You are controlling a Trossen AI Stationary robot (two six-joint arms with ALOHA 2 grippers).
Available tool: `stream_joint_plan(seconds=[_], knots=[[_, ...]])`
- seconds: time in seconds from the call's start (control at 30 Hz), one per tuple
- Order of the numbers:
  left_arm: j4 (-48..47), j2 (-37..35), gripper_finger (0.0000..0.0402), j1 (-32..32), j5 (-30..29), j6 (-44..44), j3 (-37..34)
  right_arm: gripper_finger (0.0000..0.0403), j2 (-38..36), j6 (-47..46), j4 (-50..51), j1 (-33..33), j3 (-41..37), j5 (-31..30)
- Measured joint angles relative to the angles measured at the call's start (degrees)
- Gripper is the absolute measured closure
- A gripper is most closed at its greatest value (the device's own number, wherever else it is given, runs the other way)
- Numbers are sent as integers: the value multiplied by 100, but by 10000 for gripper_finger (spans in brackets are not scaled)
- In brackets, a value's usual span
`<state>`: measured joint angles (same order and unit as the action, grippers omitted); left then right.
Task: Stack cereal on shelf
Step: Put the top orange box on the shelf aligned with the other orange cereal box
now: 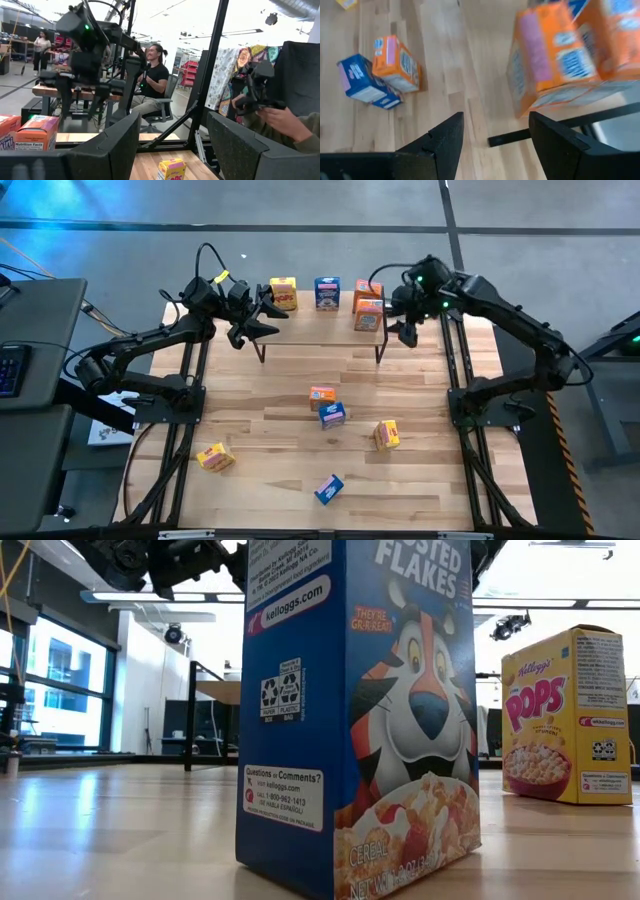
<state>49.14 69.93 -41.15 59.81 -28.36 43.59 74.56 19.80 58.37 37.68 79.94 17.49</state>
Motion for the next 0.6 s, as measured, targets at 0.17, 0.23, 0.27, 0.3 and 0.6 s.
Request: stream_joint_plan(seconds=[0.17, 0.23, 0.27, 0.3, 0.6], knots=[[-1, 0, 178, 0, 0, 2, 0, 185, 2, -402, -307, -176, -396, -307], [-1, 0, 178, 0, -1, 1, 0, 185, 0, -538, -485, -221, -507, -308], [0, 0, 178, 0, 0, 2, 0, 185, 0, -614, -558, -256, -573, -313], [0, 0, 178, 0, 0, 2, 0, 185, 0, -668, -601, -286, -643, -314], [0, 0, 178, 0, 0, 1, 0, 185, 2, -934, -1149, -451, -1014, -534]])
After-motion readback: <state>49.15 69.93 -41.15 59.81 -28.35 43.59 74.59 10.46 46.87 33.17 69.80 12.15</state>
